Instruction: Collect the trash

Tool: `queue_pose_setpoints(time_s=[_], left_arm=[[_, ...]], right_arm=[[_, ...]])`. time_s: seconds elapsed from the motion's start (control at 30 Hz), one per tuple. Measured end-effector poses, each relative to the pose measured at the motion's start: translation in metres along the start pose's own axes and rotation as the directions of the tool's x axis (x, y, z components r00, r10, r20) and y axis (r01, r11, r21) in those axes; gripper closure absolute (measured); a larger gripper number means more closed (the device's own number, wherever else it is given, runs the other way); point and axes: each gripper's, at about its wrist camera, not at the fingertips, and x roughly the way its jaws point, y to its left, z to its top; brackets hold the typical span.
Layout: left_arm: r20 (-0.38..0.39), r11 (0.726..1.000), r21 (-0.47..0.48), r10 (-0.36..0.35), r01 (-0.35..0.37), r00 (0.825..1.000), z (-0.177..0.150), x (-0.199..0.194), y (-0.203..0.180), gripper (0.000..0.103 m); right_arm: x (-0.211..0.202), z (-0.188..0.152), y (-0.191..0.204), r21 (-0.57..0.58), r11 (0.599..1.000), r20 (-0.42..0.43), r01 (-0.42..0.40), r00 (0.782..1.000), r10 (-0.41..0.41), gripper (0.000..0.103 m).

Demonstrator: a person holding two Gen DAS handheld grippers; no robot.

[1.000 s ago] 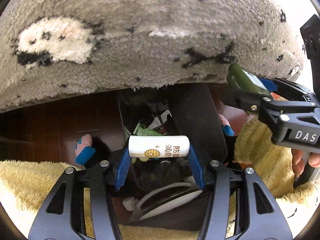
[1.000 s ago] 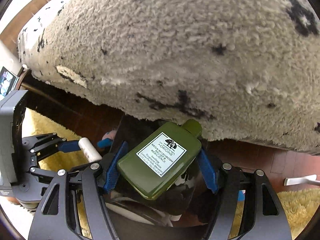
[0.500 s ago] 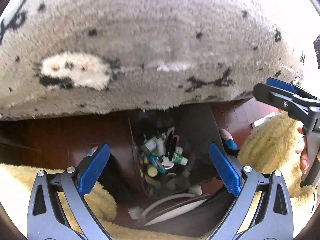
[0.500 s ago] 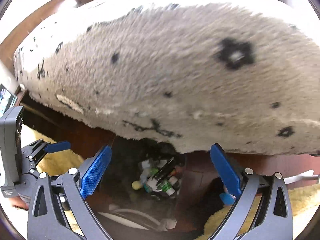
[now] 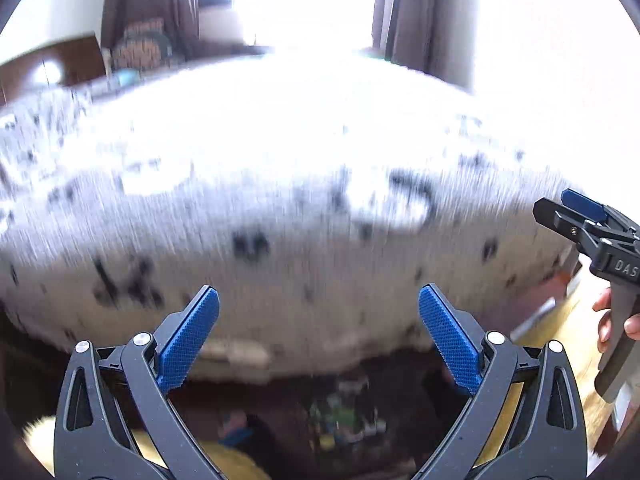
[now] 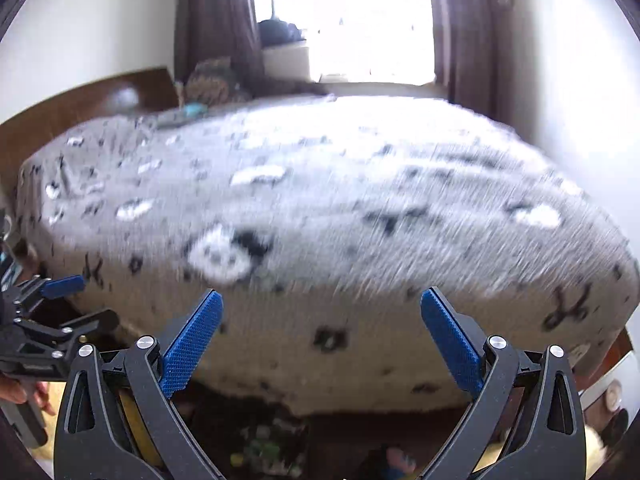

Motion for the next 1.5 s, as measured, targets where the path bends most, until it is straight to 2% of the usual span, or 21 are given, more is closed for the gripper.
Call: queue_pose_setpoints(time_s=[0.1, 0.23, 0.4, 0.63, 0.8, 0.97, 1.5], left_arm=[[0.086, 1.000, 0.017, 0.020, -0.022, 0.996, 0.026, -0.016, -0.003, 0.008], [0.186, 0.998, 0.020, 0.051, -0.055, 0.981, 0.061, -0.037, -0.002, 0.008], [0.280, 0.997, 0.028, 0.064, -0.074, 0.958, 0.094, -0.059, 0.000, 0.008], [0.370, 0.996, 0.016, 0.071, -0.083, 0.926, 0.127, -0.085, 0.000, 0.008], [0.377, 0.996, -0.026, 0.085, -0.081, 0.922, 0.126, -0.093, 0.003, 0.008], [0.354, 0.996, -0.038, 0.095, -0.087, 0.930, 0.113, -0.092, -0.001, 0.008], [0.345, 0.997, -0.022, 0.078, -0.075, 0.935, 0.105, -0.093, -0.011, 0.008]], right_arm=[[-0.014, 0.025, -0.003, -0.008, 1.000, 0.111, 0.029, 0.993, -0.028, 0.004], [-0.035, 0.062, -0.013, -0.008, 0.999, 0.224, 0.037, 0.974, -0.034, 0.004], [-0.050, 0.099, -0.018, 0.016, 1.000, 0.281, 0.020, 0.959, -0.024, 0.003], [-0.068, 0.118, -0.009, 0.009, 0.998, 0.332, 0.060, 0.941, -0.060, 0.003], [-0.073, 0.113, -0.007, 0.027, 0.996, 0.309, 0.089, 0.947, -0.093, 0.003], [-0.074, 0.104, -0.004, 0.031, 0.992, 0.273, 0.125, 0.953, -0.129, 0.003], [-0.081, 0.098, -0.001, 0.037, 0.991, 0.297, 0.125, 0.946, -0.130, 0.003]])
